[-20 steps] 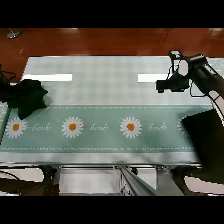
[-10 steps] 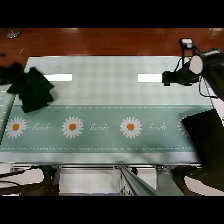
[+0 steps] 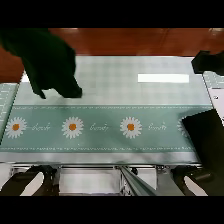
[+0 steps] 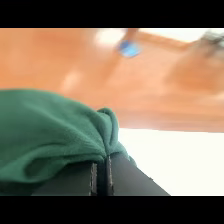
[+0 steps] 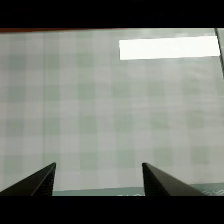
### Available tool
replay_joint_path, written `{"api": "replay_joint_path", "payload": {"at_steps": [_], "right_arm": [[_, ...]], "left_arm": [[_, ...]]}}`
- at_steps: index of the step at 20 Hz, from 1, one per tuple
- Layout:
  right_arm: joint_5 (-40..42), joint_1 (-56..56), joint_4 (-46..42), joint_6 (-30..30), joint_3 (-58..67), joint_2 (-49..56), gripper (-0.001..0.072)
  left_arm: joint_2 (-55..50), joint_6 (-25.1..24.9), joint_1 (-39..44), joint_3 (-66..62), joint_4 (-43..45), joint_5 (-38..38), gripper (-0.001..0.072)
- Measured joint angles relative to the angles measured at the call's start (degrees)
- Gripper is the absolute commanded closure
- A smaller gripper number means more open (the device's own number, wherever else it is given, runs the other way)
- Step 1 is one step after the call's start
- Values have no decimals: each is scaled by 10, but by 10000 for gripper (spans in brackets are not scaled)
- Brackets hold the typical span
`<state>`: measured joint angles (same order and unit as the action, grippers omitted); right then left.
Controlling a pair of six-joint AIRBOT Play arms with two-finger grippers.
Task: Fold the shirts.
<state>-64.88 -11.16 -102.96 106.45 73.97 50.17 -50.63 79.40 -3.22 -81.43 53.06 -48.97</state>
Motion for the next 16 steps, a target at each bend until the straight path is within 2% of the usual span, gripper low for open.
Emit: {"api": "replay_joint_path", "payload": {"at_steps": [6, 9, 13, 14, 15, 16], "right_arm": [[-38, 0, 5, -14, -5, -87, 90], [-57, 0, 24, -19, -33, -102, 91], [-31, 0, 98, -23, -130, -108, 90], [-9, 0, 125, -23, -164, -105, 90], [12, 0, 154, -23, -195, -98, 90], [38, 0, 188, -23, -225, -87, 90]], "left_arm": [[2, -1, 197, 8, -5, 56, 686], [-21, 1, 283, 66, 2, 69, 685], [-44, 31, 316, 231, 11, 89, 683], [-50, 40, 311, 272, 12, 89, 658], [-56, 46, 302, 306, 12, 88, 428], [-62, 51, 291, 332, 13, 84, 0]]}}
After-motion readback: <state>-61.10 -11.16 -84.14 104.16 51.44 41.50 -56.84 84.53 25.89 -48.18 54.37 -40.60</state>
